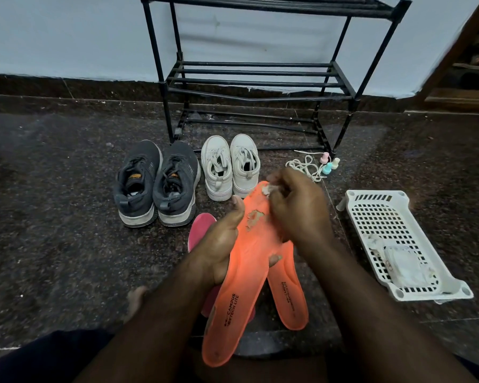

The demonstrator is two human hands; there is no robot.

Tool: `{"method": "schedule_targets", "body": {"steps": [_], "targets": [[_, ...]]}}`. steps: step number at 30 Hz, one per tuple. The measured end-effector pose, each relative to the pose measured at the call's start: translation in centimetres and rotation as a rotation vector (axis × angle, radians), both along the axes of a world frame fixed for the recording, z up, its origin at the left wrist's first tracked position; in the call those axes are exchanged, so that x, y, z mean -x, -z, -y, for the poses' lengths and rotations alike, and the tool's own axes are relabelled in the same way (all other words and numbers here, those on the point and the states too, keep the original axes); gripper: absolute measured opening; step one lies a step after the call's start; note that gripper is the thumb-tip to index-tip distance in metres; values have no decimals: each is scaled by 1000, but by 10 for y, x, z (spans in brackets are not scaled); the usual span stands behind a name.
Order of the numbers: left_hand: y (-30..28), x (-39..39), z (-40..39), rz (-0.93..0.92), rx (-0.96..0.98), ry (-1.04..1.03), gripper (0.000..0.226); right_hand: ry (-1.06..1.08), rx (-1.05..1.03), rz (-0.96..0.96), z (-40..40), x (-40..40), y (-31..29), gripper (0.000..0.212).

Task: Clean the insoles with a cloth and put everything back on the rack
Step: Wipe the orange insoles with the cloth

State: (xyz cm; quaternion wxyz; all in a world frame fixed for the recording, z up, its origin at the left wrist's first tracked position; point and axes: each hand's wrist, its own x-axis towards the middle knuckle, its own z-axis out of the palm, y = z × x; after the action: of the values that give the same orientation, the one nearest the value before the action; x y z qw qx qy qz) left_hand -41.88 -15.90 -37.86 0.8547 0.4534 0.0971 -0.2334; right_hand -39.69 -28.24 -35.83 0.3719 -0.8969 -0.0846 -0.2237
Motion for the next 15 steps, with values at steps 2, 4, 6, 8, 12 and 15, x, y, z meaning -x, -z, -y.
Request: {"method": "schedule_targets", "body": {"steps": [2,4,6,8,12,15], "targets": [[2,-1,-5,21,-136,129,97,24,-286,-99,11,-5,-10,26],[14,0,-8,26,-159,149,108,-7,-569,-143,18,-8,-21,30],[22,3,-15,-11,12,199,89,-50,-729,-181,22,-7,-30,34],[19,0,-18,143,27,321,101,-78,-703,-220,24,-5,-32,37],[14,-2,-14,293,-120,241,126,-36,-518,-273,24,-4,-25,23],[6,12,-18,98,24,133,82,-48,-432,-248,19,-3,-23,12]]}}
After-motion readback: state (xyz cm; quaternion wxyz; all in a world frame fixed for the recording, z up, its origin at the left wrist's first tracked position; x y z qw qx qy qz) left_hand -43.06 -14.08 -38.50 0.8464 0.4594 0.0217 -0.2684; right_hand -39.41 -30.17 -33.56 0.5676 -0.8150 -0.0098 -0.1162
